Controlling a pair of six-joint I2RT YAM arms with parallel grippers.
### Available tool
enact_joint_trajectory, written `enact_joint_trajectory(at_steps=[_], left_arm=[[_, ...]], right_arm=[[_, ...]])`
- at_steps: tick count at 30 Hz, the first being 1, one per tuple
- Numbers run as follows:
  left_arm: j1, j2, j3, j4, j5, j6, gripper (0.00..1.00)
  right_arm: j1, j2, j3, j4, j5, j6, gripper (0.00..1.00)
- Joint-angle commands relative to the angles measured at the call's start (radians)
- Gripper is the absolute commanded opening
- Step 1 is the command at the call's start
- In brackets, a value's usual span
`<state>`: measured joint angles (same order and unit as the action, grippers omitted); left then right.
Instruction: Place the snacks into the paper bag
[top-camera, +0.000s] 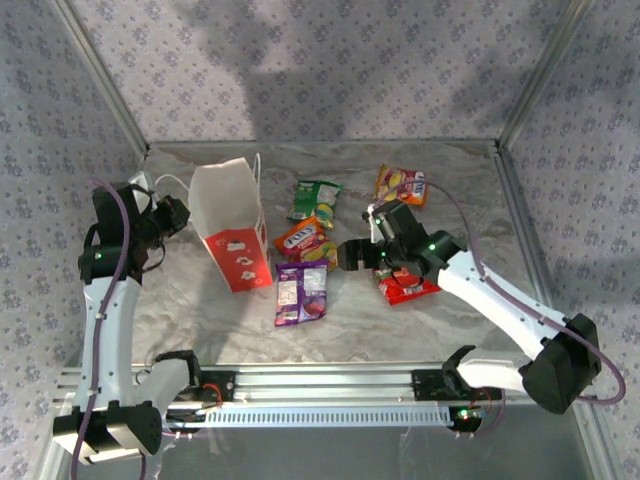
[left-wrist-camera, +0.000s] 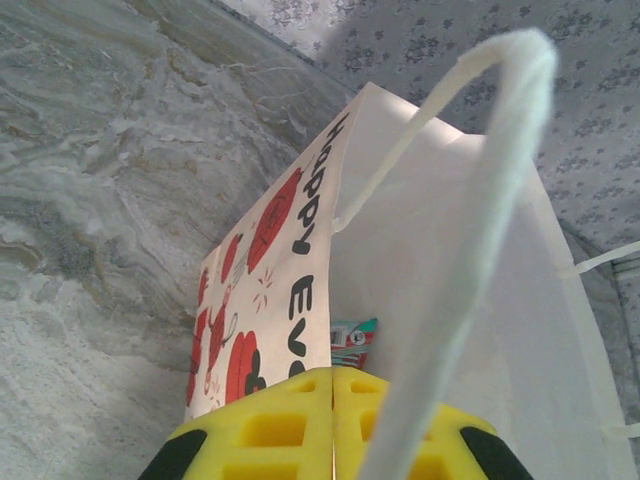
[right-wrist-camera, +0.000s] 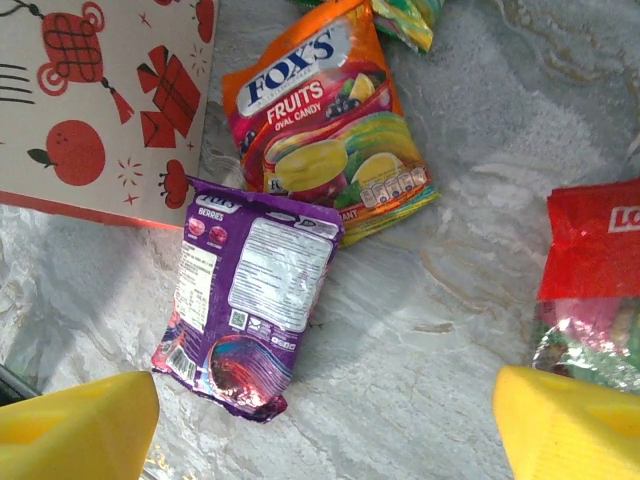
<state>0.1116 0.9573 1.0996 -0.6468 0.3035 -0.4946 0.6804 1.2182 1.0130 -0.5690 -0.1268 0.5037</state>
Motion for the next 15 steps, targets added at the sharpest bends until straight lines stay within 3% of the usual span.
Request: enact_joint_trajectory(at_steps=[1, 8, 12, 15], left_arm=[[0.005, -0.009, 0.041, -0.048, -0.024, 0.034, 0.06], [0.006, -0.02, 0.023, -0.059, -0.03, 0.038, 0.06], [0.005, -0.019, 0.025, -0.065, -0.037, 0.037, 0.06], [0.005, -0.017, 0.029, -0.069, -0.038, 0.038, 0.06]], right_arm=[[0.03, 0.004, -0.034, 0.088, 0.059, 0.084, 0.87], [0.079, 0.103, -0.052, 0.109, 0.018, 0.134, 0.77], [0.124, 0.174, -0.039, 0.134, -0.018, 0.166, 0.63], [0.155, 0.235, -0.005, 0.1, -0.03, 0.167, 0.48]])
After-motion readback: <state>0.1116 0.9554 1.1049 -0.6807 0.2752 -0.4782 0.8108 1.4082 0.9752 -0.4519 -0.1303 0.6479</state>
